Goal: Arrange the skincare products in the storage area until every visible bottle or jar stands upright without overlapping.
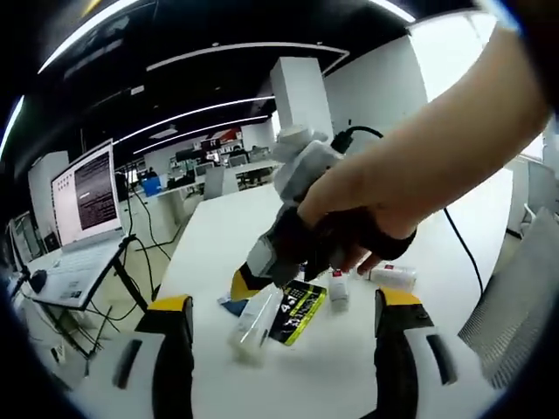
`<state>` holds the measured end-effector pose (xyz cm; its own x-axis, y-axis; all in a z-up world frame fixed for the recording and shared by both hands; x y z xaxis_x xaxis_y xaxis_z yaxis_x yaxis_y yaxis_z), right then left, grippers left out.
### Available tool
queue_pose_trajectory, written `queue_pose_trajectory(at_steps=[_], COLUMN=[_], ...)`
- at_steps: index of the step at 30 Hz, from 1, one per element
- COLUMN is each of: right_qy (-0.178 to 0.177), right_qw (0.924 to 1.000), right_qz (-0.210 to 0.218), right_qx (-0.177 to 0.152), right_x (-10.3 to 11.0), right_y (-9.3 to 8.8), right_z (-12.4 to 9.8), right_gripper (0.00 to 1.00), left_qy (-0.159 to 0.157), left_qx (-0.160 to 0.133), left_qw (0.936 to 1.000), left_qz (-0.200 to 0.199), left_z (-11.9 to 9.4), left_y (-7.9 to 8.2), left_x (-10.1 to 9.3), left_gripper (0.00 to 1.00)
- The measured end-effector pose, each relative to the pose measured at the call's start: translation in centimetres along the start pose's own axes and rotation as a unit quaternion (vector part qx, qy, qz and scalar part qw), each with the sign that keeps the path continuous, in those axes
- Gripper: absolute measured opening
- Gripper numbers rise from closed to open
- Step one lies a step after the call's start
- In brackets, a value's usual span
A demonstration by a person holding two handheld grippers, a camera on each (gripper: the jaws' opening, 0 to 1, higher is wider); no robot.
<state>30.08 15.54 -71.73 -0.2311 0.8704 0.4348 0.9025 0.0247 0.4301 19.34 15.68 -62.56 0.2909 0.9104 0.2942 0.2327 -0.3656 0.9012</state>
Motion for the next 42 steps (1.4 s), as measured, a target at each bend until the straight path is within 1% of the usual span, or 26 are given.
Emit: queue_pose_trajectory(at_steps=[3,4,9,12,14,15,16,17,19,22,23,24,25,26,28,29,31,33,34,35,36,38,39,41,42], right_qy=[-0.029,-0.044,-0.092,-0.11,-0.124,-0.129,-0.132,-0.127,-0.135,-0.131,-0.123,-0.119,-0.122,-0.124,-0.119,-0.114,-0.105,-0.097,-0.092,-0.082,-0.074,-0.068,-0.065,-0.066,-0.069], right_qw=[0.9995,0.999,0.9958,0.9937,0.9915,0.9904,0.9899,0.9901,0.9891,0.9905,0.9914,0.9901,0.9887,0.9888,0.9891,0.9878,0.9839,0.972,0.966,0.9567,0.9503,0.9449,0.9434,0.946,0.9547], right_qz=[0.009,0.009,-0.002,-0.018,-0.04,-0.048,-0.051,-0.06,-0.06,-0.043,-0.044,-0.07,-0.085,-0.081,-0.085,-0.104,-0.141,-0.21,-0.236,-0.272,-0.294,-0.311,-0.315,-0.306,-0.273], right_qx=[0.0,-0.003,-0.003,-0.005,0.003,-0.009,-0.009,-0.006,-0.005,-0.007,0.004,0.025,0.022,0.017,0.018,0.023,0.033,0.044,0.05,0.063,0.071,0.077,0.079,0.083,0.095], right_x=[-0.1,-0.2,-0.3,-0.1,-0.2,-0.2,-0.3,0.1,-0.4,-0.7,-0.6,-0.5,-0.6,-0.6,-0.4,-0.3,0.0,0.2,0.3,0.5,0.5,0.4,0.5,0.3,0.1], right_y=[0.1,0.1,-0.2,-0.2,-0.3,0.2,0.2,0.3,0.4,0.9,0.6,0.2,0.4,0.4,0.2,0.2,0.2,0.2,0.1,-0.2,-0.3,-0.4,-0.4,-0.3,-0.9], right_z=[0.9,1.3,2.6,3.4,3.7,3.9,3.8,4.1,4.0,3.7,3.8,3.7,3.7,3.6,3.6,3.7,3.9,4.0,4.0,4.0,3.9,4.0,4.0,3.9,4.0], right_gripper=[0.74,0.74,0.72,0.69,0.66,0.67,0.66,0.64,0.61,0.45,0.4,0.39,0.38,0.37,0.36,0.35,0.34,0.33,0.33,0.33,0.33,0.33,0.34,0.35,0.35], left_qy=[0.002,0.002,-0.005,-0.009,-0.009,-0.007,-0.007,-0.007,-0.006,-0.008,-0.009,-0.01,-0.011,-0.011,-0.013,-0.013,-0.014,-0.014,-0.014,-0.013,-0.012,-0.011,-0.01,-0.008,-0.008], left_qx=[0.001,0.0,-0.002,-0.006,-0.009,-0.01,-0.01,-0.01,-0.011,-0.011,-0.011,-0.011,-0.01,-0.01,-0.009,-0.008,-0.007,-0.006,-0.006,-0.005,-0.004,-0.004,-0.005,-0.004,-0.003], left_qw=[1.0,1.0,1.0,0.9999,0.9999,0.9999,0.9999,0.9998,0.9997,0.9997,0.9997,0.9997,0.9998,0.9997,0.9997,0.9998,0.9998,0.9998,0.9998,0.9998,0.9998,0.9998,0.9998,0.9998,0.9998], left_qz=[-0.007,-0.009,-0.008,-0.006,-0.008,-0.01,-0.01,-0.016,-0.02,-0.02,-0.019,-0.017,-0.017,-0.017,-0.017,-0.016,-0.015,-0.014,-0.014,-0.014,-0.014,-0.014,-0.016,-0.017,-0.017], left_z=[0.0,0.1,0.1,0.1,0.0,0.0,0.0,-0.1,-0.1,-0.2,-0.2,-0.2,-0.2,-0.2,-0.1,-0.1,-0.1,-0.1,-0.2,-0.2,-0.2,-0.2,-0.2,-0.2,-0.1], left_y=[-0.2,-0.2,-0.1,0.0,0.0,0.1,0.1,0.1,0.1,0.1,0.2,0.2,0.2,0.1,0.1,0.1,0.1,0.0,0.0,0.0,0.0,0.0,0.0,-0.1,-0.1], left_x=[0.1,0.1,-0.1,-0.3,-0.2,-0.2,-0.1,0.0,0.0,-0.1,-0.1,-0.2,-0.2,-0.3,-0.3,-0.4,-0.4,-0.4,-0.4,-0.4,-0.3,-0.2,-0.2,-0.1,-0.2], left_gripper=[0.8,0.8,0.8,0.8,0.79,0.79,0.79,0.79,0.79,0.78,0.78,0.78,0.78,0.78,0.78,0.78,0.78,0.78,0.78,0.78,0.78,0.78,0.78,0.78,0.78])
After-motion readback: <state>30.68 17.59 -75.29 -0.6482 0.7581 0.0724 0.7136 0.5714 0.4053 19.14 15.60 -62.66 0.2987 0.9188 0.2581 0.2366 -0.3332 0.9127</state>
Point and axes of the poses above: the point that each gripper's makers call its tool centre point, and the gripper's own axes: z roughly forward along the fingers, x roughly to its left, y roughly out of its top, the point moved 1 cm from there along -z, roughly backward along the fingers, and after that the axes turned 9 degrees about z, right-handed, at the moved point
